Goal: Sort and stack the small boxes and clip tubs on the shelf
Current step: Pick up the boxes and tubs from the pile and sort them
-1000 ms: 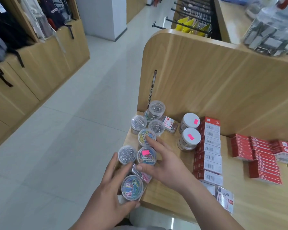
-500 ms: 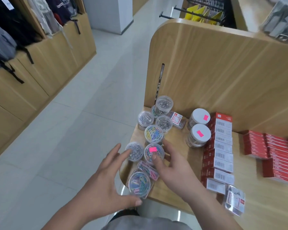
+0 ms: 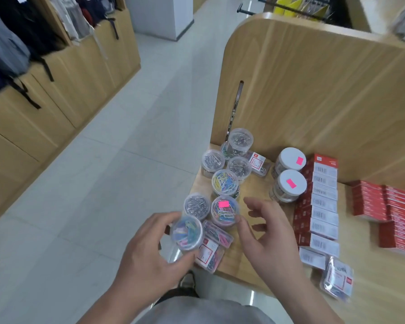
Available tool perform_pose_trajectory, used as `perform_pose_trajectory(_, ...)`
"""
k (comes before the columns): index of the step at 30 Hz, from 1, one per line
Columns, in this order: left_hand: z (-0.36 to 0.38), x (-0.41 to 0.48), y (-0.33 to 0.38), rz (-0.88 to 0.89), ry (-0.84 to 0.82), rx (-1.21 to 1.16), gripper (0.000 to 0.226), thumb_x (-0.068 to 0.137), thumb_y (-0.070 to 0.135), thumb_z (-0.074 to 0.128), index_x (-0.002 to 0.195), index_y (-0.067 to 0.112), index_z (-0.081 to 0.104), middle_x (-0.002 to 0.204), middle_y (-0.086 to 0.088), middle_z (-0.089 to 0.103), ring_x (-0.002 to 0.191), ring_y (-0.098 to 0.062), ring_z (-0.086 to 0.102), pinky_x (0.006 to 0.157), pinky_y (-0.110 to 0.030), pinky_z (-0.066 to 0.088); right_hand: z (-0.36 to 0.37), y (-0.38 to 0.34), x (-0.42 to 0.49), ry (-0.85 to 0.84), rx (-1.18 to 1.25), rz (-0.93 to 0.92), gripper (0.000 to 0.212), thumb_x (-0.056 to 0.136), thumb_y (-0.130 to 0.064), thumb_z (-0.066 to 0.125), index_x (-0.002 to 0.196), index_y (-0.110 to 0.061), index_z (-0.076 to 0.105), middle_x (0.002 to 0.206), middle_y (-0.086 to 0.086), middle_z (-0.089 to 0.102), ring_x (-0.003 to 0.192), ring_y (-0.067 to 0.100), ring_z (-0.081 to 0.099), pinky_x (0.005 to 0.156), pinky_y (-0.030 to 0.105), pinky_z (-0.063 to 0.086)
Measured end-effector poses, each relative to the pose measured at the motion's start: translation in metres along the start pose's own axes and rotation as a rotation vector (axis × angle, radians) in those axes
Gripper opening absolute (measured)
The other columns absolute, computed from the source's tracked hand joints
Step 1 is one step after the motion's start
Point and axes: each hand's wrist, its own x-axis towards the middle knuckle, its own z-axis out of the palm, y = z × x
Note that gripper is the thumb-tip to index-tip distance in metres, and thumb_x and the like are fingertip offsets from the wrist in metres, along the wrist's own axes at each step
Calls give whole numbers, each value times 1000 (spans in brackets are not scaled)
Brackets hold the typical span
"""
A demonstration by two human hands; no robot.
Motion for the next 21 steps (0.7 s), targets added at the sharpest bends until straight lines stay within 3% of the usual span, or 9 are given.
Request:
perform_pose_trajectory(2, -3, 22, -6, -81, 56, -3, 68, 64, 27, 93, 122, 39, 59, 110, 26, 60, 91, 8, 57, 72, -8, 41, -3, -6, 2, -15, -51, -19, 19, 82, -36, 78, 91, -35, 61, 91, -16, 61, 87, 8, 62, 68, 38, 55)
perform_pose_trajectory(4, 1, 42, -12, -89, 28, 14, 69, 67, 31, 91, 128, 36, 58, 113, 26, 61, 96, 9, 57, 74, -9, 40, -3, -9, -2, -76, -107, -20, 27, 75, -51, 79, 80, -34, 58, 82, -16, 58, 78, 7, 60, 63, 34, 52)
perform_pose_trajectory(7, 12, 56, -14, -64, -41, 11, 71, 71, 35, 89, 133, 35, 55, 118, 25, 59, 101, 8, 57, 74, -7, 39, 5, -10, -16, -190, -276, -24, 36, 67, -60, 76, 89, -36, 59, 86, -18, 54, 75, 3, 58, 63, 34, 52)
perform_pose_trajectory(10, 14, 57, -16, -73, -54, -1, 83, 73, 37, 89, 145, 35, 48, 127, 27, 53, 108, 11, 54, 77, -5, 40, 11, -4, -25, -238, -385, -51, 38, 73, -51, 76, 107, -43, 61, 90, -17, 56, 78, 7, 62, 59, 31, 52)
perform_pose_trajectory(12, 12, 47, -19, -86, -11, 1, 85, 76, 42, 86, 149, 34, 43, 135, 24, 47, 115, 10, 52, 81, -14, 47, 12, 0, -25, -220, -399, -75, 35, 75, -42, 78, 107, -40, 64, 85, -15, 59, 74, 11, 63, 54, 26, 48)
perform_pose_trajectory(15, 13, 16, -22, -91, 107, -16, 57, 81, 51, 71, 131, 33, 51, 126, 22, 49, 108, 1, 57, 73, -25, 50, 9, 0, -25, -195, -364, -37, 25, 77, -41, 71, 101, -37, 66, 83, -15, 60, 73, 10, 64, 55, 27, 50)
perform_pose_trajectory(18, 22, -5, -19, -93, 40, -22, 45, 78, 60, 67, 114, 36, 54, 117, 21, 52, 101, -3, 59, 70, -19, 45, -7, -8, -31, -190, -317, 67, 24, 72, -51, 62, 93, -39, 60, 82, -24, 58, 73, 4, 61, 63, 32, 51)
perform_pose_trajectory(21, 25, -5, -14, -92, 60, -50, 40, 79, 60, 67, 108, 35, 56, 113, 17, 54, 97, -9, 60, 67, -19, 44, -35, -16, -37, -167, -310, 130, 24, 69, -46, 72, 84, -37, 55, 84, -31, 56, 70, 4, 57, 59, 26, 45)
